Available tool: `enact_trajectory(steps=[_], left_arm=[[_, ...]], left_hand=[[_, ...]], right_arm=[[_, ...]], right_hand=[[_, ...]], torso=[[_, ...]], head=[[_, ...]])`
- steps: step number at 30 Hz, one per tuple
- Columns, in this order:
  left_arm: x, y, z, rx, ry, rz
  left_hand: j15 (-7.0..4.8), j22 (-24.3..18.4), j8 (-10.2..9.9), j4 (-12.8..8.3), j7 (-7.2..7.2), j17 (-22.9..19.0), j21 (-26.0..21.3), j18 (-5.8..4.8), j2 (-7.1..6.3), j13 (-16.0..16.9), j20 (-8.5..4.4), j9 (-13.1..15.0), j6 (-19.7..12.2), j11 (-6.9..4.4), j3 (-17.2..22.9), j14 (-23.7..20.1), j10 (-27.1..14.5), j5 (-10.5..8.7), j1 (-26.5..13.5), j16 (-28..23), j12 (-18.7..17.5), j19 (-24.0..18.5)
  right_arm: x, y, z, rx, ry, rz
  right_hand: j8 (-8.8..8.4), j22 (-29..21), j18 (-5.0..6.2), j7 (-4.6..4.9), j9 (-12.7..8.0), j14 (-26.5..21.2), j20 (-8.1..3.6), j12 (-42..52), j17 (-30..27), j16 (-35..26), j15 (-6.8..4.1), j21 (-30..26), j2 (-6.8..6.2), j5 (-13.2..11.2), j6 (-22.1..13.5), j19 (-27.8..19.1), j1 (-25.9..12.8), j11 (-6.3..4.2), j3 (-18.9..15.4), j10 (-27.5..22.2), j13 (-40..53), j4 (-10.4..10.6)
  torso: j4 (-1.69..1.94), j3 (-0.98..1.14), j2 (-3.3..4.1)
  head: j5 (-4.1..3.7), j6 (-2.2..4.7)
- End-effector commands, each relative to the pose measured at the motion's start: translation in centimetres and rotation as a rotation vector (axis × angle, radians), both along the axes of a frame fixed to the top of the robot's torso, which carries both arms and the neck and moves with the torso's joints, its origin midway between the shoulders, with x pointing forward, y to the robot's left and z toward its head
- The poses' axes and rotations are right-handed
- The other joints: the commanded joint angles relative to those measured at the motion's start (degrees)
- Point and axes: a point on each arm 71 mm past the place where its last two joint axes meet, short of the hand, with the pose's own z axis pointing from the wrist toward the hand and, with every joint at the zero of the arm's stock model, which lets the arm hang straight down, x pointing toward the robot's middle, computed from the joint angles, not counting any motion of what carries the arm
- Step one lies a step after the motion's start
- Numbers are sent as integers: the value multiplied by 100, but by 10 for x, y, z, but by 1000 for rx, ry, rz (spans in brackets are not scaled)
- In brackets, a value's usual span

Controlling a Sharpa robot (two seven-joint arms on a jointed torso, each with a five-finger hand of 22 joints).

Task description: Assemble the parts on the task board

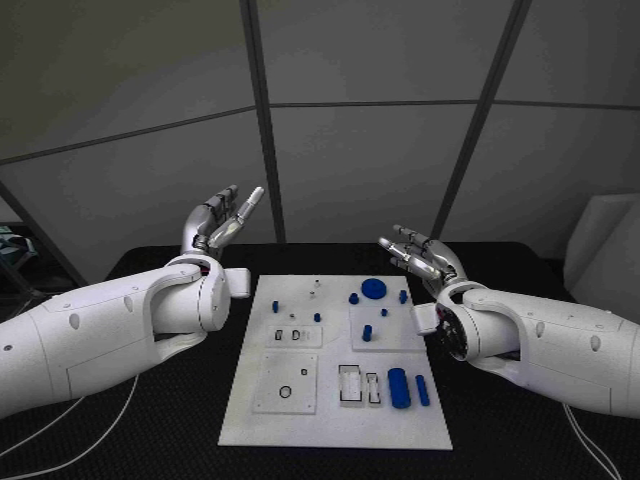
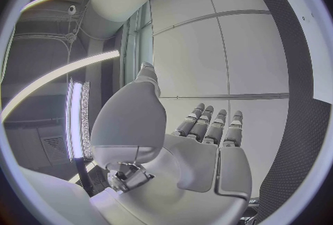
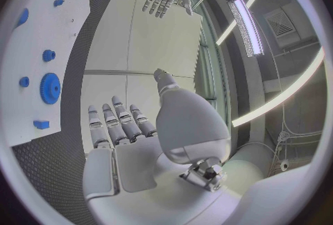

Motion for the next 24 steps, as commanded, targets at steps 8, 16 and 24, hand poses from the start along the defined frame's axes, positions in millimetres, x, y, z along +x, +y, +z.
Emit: enact_trajectory(steps=[8, 16, 24], left_arm=[[2, 14, 1, -39, -7, -29], [-3, 19, 2, -32, 3, -80], [-14, 18, 6, -12, 4, -144]], left_hand=[[246, 458, 369, -62, 504, 281, 862, -11, 434, 210, 69, 181, 1613, 688, 606, 2308, 2137, -15, 819, 628, 461, 1775], [-181, 853, 734, -615, 474, 459, 1833, 267, 776, 259, -69, 296, 3475, 337, 799, 4350, 4110, -43, 1427, 1201, 936, 3730], [-476, 998, 556, -979, 303, 670, 2255, 257, 878, 200, -399, 188, 3899, 114, 818, 5314, 4836, -39, 1592, 1210, 769, 4691]], right_arm=[[15, -5, 20, -274, -186, 181], [26, -7, 42, -502, -343, 221], [34, -8, 60, -708, -449, 276]], right_hand=[[494, 574, 694, 521, 184, 3576, -73, 269, 134, 630, -439, 1404, -130, -502, 3415, 2502, 1014, -338, 995, 2591, 24, -1170], [394, 761, 685, 396, 160, 4384, -335, -6, 154, 617, -696, 1866, -358, -492, 3906, 2944, 753, -501, 1806, 3305, 26, -1508], [260, 1151, 671, 311, 164, 4967, -535, -312, 196, 539, -869, 2561, -584, -504, 4217, 3068, 465, -604, 2310, 3752, 30, -1685]], torso=[[-15, -2, 5], [-8, -35, 60], [15, -55, 175]], head=[[-44, -158], [-81, -198], [-112, -182]])
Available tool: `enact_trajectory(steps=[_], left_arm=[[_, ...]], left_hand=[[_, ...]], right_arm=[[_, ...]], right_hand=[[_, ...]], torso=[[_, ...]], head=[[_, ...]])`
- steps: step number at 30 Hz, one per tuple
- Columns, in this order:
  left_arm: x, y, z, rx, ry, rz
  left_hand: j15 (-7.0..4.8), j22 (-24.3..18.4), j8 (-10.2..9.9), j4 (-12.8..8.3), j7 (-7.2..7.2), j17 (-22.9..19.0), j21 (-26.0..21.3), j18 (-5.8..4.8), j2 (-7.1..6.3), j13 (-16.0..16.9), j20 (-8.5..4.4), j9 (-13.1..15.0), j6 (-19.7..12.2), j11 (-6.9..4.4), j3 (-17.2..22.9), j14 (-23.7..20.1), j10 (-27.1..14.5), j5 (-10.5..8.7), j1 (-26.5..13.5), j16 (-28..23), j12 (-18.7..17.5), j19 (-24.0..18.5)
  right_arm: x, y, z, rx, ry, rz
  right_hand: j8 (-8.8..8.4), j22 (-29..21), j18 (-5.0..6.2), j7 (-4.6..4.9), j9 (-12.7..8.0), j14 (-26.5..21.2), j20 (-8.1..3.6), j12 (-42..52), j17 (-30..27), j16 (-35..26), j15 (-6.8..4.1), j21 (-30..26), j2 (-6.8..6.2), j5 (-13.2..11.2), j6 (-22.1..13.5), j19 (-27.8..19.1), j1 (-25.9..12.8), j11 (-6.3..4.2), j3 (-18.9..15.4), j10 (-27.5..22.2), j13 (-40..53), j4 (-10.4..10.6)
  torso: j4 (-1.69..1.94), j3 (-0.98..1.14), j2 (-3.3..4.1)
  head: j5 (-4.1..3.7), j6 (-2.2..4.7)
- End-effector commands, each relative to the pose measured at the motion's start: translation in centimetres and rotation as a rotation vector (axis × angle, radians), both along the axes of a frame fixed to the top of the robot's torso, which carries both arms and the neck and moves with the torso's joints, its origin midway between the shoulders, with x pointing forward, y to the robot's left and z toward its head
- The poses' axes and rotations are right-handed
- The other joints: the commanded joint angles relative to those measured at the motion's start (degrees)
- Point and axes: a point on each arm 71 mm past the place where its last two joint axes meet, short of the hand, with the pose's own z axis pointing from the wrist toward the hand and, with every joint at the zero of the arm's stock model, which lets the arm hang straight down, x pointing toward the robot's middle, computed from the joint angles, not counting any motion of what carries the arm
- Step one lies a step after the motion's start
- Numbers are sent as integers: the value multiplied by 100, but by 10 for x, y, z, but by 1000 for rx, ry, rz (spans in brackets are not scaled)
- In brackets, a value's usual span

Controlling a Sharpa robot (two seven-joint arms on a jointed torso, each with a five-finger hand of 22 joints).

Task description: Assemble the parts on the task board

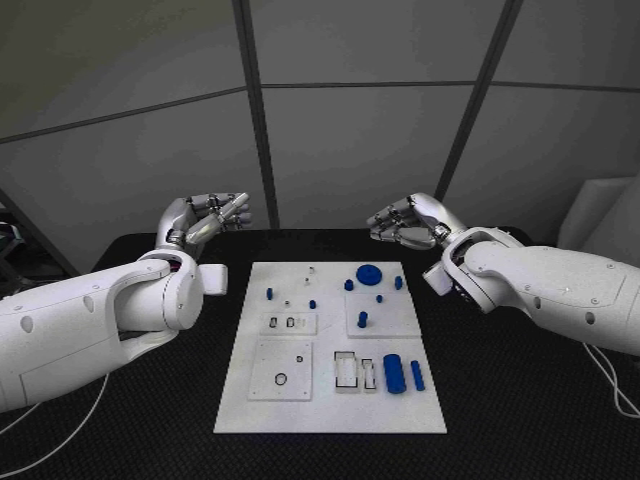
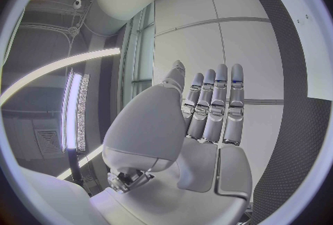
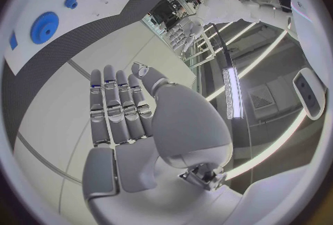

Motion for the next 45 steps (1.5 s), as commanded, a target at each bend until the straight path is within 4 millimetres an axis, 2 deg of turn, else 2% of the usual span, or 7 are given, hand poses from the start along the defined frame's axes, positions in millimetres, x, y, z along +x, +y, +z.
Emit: enact_trajectory(steps=[1, 6, 9, 14, 23, 33, 45], left_arm=[[-5, -6, 3, 13, -6, -79], [-16, -10, 7, 0, 6, -119], [-24, -15, 9, -11, 12, -147], [-34, -22, 13, -32, 13, -184], [-44, -30, 17, -56, 14, -218], [-52, -36, 20, -67, 17, -240], [-54, -36, 21, -69, 21, -244]], left_hand=[[-51, 40, -64, -70, -7, 66, 98, 37, -4, -7, -66, -13, 71, -24, -8, 177, 87, -13, 67, -45, -92, 202], [-80, 78, -137, -120, -7, 144, 177, 32, -11, -6, -111, -17, 123, -31, -36, 307, 148, -15, 31, -97, -200, 341], [-76, 87, -160, -122, -2, 161, 195, 28, -24, -7, -115, -17, 133, -25, -62, 313, 151, -15, -9, -127, -235, 367], [-55, 100, -212, -147, -1, 191, 220, 20, -40, -10, -110, -18, 146, -5, -112, 281, 96, -16, -72, -211, -328, 401], [-49, 110, -241, -177, 0, 205, 239, 20, -34, -9, -108, -19, 148, 0, -126, 259, 74, -16, -81, -258, -367, 424], [-44, 121, -273, -200, 11, 222, 260, 20, -33, -9, -107, -21, 138, 10, -144, 256, 53, -17, -100, -289, -401, 450], [-40, 128, -293, -216, 19, 234, 273, 20, -35, -9, -106, -22, 130, 17, -159, 258, 39, -16, -114, -308, -422, 463]], right_arm=[[0, 4, 6, -196, -93, 47], [1, 12, 11, -336, -136, 76], [-1, 18, 12, -422, -156, 89], [-4, 29, 10, -560, -182, 108], [-6, 39, 9, -682, -229, 115], [-5, 42, 8, -743, -231, 96], [-3, 45, 6, -766, -213, 100]], right_hand=[[-144, 428, 31, -87, -3, 740, -209, -295, 54, -21, -214, 790, -236, -29, 448, 265, -235, -140, 523, 576, -3, -222], [-212, 814, 57, -140, -3, 1221, -361, -368, 181, 131, -353, 1451, -327, 43, 497, 487, -264, -193, 491, 686, 1, -261], [-245, 1082, 62, -166, -7, 1607, -470, -384, 328, 315, -454, 1902, -388, 37, 503, 597, -294, -234, 452, 695, -1, -269], [-275, 1233, 58, -205, -22, 1757, -500, -394, 448, 377, -475, 2151, -477, -73, 280, 558, -383, -229, 438, 440, -6, -245], [-255, 1523, 70, -297, -7, 2266, -659, -379, 986, 1077, -628, 2738, -574, -94, 293, 894, -472, -337, 469, 575, 0, -159], [-259, 1829, 71, -317, -8, 2235, -692, -376, 2004, 2827, -614, 3328, -695, -108, 256, 1066, -544, -326, 626, 369, 3, 16], [-257, 2874, -81, -310, -7, 2178, -670, -374, 3082, 4152, -588, 4082, -726, -78, 253, 1595, -520, -318, 796, 357, 3, 127]], torso=[[27, -19, 96], [62, -17, 202], [103, -34, 310], [171, -67, 478], [224, -92, 700], [253, -107, 813], [262, -104, 856]], head=[[-19, 6], [-37, -32], [-85, -23], [-138, 20], [-194, 57], [-225, 85], [-238, 108]])
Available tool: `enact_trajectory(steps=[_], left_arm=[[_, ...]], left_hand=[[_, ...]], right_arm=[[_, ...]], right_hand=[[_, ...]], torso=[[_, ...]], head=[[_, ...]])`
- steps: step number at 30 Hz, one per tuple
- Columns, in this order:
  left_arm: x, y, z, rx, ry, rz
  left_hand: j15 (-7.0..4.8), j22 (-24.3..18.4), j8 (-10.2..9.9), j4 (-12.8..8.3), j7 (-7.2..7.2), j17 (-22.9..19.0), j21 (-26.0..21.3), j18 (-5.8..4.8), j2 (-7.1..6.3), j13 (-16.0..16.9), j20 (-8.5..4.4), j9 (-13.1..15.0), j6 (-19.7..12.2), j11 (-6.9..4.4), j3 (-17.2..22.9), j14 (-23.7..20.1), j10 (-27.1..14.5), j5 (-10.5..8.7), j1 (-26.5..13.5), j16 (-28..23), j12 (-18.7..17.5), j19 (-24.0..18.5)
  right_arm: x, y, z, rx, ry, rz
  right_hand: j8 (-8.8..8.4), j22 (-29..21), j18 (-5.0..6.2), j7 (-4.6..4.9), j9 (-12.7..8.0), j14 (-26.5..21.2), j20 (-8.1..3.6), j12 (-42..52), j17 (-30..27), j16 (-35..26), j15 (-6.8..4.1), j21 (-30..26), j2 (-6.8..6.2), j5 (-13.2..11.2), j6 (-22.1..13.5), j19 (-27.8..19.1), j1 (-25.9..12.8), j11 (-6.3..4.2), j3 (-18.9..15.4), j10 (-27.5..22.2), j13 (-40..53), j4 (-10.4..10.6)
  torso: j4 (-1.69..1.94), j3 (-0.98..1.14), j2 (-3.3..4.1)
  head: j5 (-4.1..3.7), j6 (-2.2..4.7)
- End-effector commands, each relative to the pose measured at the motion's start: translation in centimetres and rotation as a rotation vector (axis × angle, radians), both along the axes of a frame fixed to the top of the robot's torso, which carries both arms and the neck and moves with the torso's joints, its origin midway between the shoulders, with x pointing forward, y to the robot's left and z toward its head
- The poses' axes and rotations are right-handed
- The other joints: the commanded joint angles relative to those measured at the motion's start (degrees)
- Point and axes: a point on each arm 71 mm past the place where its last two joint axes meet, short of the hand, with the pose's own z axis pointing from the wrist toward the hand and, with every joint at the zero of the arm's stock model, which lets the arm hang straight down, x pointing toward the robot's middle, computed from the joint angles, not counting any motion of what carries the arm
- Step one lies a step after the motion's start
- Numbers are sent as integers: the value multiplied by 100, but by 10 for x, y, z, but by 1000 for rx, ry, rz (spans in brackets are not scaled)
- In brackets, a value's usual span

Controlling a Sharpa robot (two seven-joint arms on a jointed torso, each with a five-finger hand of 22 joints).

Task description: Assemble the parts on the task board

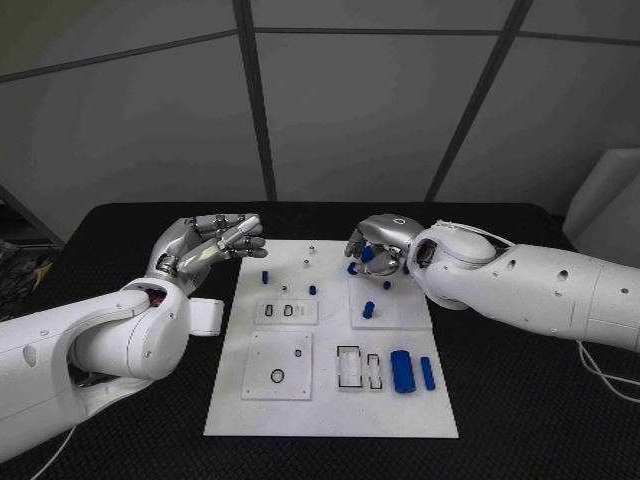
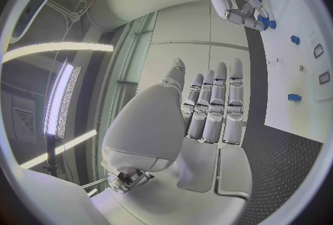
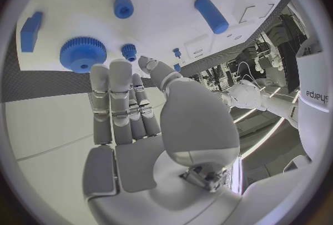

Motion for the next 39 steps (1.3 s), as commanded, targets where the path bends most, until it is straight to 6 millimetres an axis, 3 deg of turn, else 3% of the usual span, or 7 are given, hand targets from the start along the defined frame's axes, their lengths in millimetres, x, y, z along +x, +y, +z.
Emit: enact_trajectory(steps=[1, 9, 18, 35, 39], left_arm=[[-1, -2, 2, -4, -5, -17], [-1, -1, 2, -4, -2, -17], [-2, -1, 2, -4, -1, -18], [-3, -1, 2, -6, 1, -22], [-3, -1, 3, -6, 1, -22]], left_hand=[[20, 9, -24, -13, 26, 5, 28, 21, 2, -4, 1, -8, 21, 14, -18, -19, -36, -17, -75, -22, -18, 24], [21, 13, -34, -21, 31, 12, 35, 21, 4, -4, 1, -8, 17, 18, -24, -16, -44, -17, -81, -30, -28, 31], [21, 14, -38, -24, 32, 15, 38, 21, 4, -4, 1, -8, 16, 19, -26, -14, -46, -17, -84, -32, -32, 34], [21, 18, -46, -34, 34, 21, 45, 21, 5, -4, 0, -8, 13, 21, -31, -8, -52, -18, -86, -38, -41, 41], [21, 18, -46, -34, 34, 21, 45, 21, 5, -4, 0, -8, 13, 21, -31, -8, -52, -18, -86, -38, -41, 41]], right_arm=[[2, 0, 0, -34, 3, -12], [3, 2, -1, -46, 13, -13], [4, 4, -3, -63, 33, -15], [8, 8, -7, -89, 59, -19], [9, 9, -6, -89, 50, -22]], right_hand=[[8, 176, -92, -20, 6, 155, 9, 2, 233, 254, 28, 122, -44, 4, -24, 94, -2, -5, 55, -48, 5, 13], [11, 897, -207, -12, 8, 181, 25, 4, 1092, 1141, 39, 578, -61, -13, 8, 501, -9, -5, 191, -12, 5, 96], [19, 1428, -295, -21, 12, 198, 34, 7, 1698, 1733, 36, 894, -47, -38, 85, 803, 2, -15, 334, 64, 5, 170], [36, 1856, -366, -43, 22, 179, 52, 16, 2138, 2169, 7, 1141, -13, -103, 226, 1040, 26, -43, 486, 188, 9, 264], [55, 1967, -381, -63, 30, 162, 40, 31, 2230, 2284, -19, 1211, 57, -326, 330, 1093, 104, -71, 614, 304, 14, 283]], torso=[[2, 2, 20], [1, 2, 36], [9, 3, 48], [16, 5, 67], [21, 7, 66]], head=[[4, -8], [7, 2], [6, -14], [11, -43], [13, -55]])
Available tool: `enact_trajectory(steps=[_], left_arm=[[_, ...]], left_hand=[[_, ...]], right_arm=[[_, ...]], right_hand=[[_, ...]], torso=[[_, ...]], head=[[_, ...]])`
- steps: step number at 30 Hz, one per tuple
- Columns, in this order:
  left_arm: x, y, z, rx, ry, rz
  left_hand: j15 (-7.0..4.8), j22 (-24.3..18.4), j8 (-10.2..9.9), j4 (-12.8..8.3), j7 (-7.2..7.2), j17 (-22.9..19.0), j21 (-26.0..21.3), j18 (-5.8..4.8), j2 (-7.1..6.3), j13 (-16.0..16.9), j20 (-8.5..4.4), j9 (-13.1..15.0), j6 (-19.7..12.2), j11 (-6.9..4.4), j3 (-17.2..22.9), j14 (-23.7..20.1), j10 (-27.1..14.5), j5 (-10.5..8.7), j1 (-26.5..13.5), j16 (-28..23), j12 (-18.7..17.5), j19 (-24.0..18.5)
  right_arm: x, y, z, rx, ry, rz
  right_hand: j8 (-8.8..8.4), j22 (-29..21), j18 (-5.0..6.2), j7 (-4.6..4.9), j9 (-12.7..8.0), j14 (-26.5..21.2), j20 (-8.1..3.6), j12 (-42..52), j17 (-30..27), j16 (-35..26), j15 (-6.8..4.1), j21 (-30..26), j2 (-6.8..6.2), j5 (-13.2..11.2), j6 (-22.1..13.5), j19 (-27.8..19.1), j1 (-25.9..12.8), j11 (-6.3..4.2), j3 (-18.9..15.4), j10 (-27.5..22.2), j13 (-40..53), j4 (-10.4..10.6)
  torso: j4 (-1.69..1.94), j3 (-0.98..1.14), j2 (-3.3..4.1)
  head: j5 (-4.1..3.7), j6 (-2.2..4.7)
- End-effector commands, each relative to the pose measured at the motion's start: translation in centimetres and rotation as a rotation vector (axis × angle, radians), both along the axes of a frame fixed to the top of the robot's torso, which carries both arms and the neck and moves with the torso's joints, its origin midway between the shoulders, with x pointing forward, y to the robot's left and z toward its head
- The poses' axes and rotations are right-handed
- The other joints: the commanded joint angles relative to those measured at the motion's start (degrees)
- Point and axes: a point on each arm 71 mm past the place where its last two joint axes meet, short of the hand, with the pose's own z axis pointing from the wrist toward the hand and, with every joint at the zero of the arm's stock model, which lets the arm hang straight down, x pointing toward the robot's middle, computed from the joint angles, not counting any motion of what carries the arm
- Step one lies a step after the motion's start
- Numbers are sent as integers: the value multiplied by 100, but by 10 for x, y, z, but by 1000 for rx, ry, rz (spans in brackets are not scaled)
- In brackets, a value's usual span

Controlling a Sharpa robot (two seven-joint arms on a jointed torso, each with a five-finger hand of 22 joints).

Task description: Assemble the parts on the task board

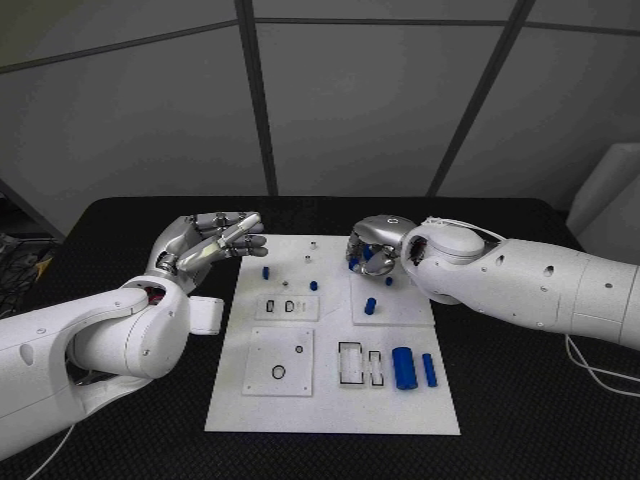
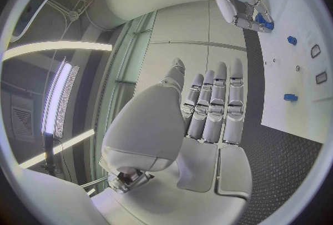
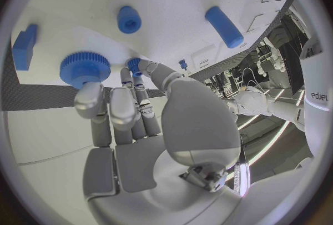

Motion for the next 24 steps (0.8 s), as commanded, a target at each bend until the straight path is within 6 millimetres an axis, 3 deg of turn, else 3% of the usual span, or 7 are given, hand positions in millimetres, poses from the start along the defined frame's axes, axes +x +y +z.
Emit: enact_trajectory(steps=[1, 8, 18, 24], left_arm=[[0, -1, 2, -4, -7, -15], [0, 0, 2, -3, -7, -12], [0, 2, 1, -2, -5, -6], [1, 2, 1, -2, -5, -5]], left_hand=[[20, 8, -25, -18, 34, 10, 24, 22, 4, -4, 0, -9, 14, 1, -15, -7, -31, -19, -40, -38, -36, 42], [20, 8, -25, -18, 34, 10, 24, 22, 4, -4, 0, -9, 14, 1, -15, -7, -31, -19, -40, -38, -36, 42], [20, 14, -40, -33, 39, 22, 34, 22, 10, -4, -1, -10, 7, 4, -22, 5, -42, -20, -45, -46, -51, 51], [21, 16, -49, -40, 43, 27, 38, 21, 14, -5, 0, -11, 1, 7, -25, 8, -49, -20, -48, -51, -59, 53]], right_arm=[[1, 0, 1, -13, -6, -4], [0, 0, 6, 19, -60, -5], [-3, 6, 24, 98, -161, 8], [4, 11, 37, 128, -209, -32]], right_hand=[[26, 70, -114, -4, 12, 159, -13, 37, 46, 68, -24, 53, 57, -154, 88, 77, 109, -18, 102, 99, 11, 4], [90, 247, -141, -20, 37, 146, -51, 86, 119, 176, -63, 161, 160, -371, 297, 164, 282, -69, 321, 353, 32, -32], [102, 373, -163, -25, 40, 145, -66, 98, 173, 242, -76, 232, 139, -389, 370, 228, 326, -87, 387, 470, 43, -49], [106, 401, -167, -34, 43, 144, -71, 96, 191, 267, -82, 252, 112, -414, 401, 236, 329, -97, 404, 508, 46, -50]], torso=[[7, 1, 2], [-1, 4, 4], [15, 0, 12], [30, -15, 13]], head=[[6, -10], [19, -13], [43, 25], [21, 74]])
